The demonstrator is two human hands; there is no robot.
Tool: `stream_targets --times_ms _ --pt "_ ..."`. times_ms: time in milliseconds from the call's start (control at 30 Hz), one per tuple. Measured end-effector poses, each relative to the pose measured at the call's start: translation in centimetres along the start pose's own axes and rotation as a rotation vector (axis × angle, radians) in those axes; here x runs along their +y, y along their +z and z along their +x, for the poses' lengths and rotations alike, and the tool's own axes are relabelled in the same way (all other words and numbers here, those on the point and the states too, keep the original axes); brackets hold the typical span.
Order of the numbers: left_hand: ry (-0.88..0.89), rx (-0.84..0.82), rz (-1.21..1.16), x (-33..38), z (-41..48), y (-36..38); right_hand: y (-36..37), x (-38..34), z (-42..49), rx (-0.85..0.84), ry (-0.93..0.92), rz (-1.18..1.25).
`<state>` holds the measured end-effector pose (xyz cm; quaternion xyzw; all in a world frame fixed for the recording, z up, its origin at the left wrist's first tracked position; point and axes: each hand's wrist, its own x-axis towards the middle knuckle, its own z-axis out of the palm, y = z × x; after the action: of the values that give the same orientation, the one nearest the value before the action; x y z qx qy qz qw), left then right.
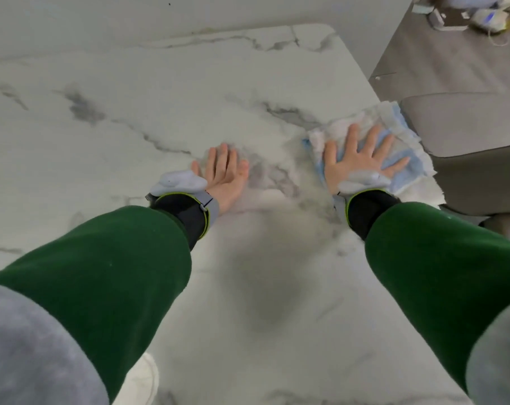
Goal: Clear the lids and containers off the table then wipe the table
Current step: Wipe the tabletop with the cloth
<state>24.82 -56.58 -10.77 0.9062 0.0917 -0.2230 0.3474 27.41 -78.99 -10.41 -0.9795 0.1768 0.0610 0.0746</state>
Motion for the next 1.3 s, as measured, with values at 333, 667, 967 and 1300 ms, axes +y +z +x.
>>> stream_targets --times_ms 333,667,967,1300 --pt "0.001 0.168 0.054 -0.9 -2.2 -1.6 2.9 -7.0 -3.2 -0.004 -0.702 -0.027" --pt "-0.105 0.231 0.324 -9.5 -3.6 -5.4 2.2 -6.7 -5.0 0.046 -0.177 0.008" --pt "-0.027 0.057 0.015 -9.7 -4.9 -8.6 4.7 -10.2 -16.7 -0.01 -0.553 -0.019" --pt "-0.004 0.114 0.152 -17.3 -6.2 -15.1 7.1 -22.5 -20.2 0.031 -0.277 0.004"
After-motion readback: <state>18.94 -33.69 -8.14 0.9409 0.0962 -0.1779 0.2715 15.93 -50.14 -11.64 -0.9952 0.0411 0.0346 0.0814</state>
